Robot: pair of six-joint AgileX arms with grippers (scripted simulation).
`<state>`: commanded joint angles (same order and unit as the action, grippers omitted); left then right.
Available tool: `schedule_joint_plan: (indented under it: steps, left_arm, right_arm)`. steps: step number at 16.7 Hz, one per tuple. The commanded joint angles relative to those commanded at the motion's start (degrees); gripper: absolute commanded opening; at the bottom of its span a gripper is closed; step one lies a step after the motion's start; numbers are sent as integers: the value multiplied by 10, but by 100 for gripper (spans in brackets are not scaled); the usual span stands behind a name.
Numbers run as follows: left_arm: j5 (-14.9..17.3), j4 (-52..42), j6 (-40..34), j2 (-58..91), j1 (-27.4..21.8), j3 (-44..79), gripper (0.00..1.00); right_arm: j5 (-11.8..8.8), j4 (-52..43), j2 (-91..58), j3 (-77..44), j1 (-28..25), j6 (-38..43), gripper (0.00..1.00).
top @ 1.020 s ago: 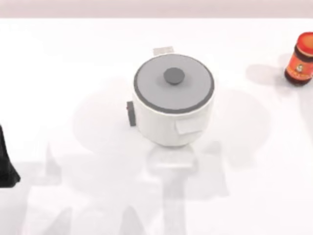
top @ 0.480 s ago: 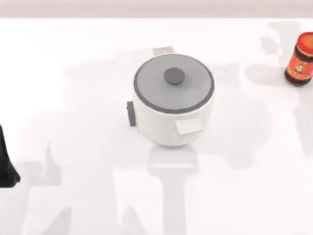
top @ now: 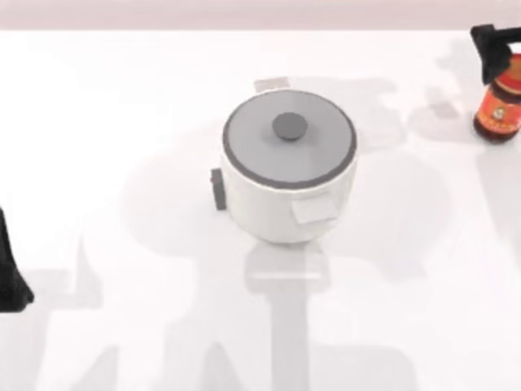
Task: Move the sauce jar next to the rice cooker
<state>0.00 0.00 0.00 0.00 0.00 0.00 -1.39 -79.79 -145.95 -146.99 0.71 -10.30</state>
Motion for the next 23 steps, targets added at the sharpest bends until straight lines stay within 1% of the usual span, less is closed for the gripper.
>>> schedule_joint_plan:
  steps: [6, 14, 18, 23]
  left_arm:
    - [0, 0, 0, 0, 0, 0, 100]
    - [0, 0, 0, 0, 0, 0, 100]
    - [0, 0, 0, 0, 0, 0, 100]
    - [0, 0, 0, 0, 0, 0, 100]
  right_arm:
    - [0, 3, -2, 3, 3, 0, 100]
    - [1, 101, -8, 93, -2, 2, 100]
    - [1, 105, -8, 97, -2, 2, 100]
    - [1, 105, -8, 97, -2, 2, 62]
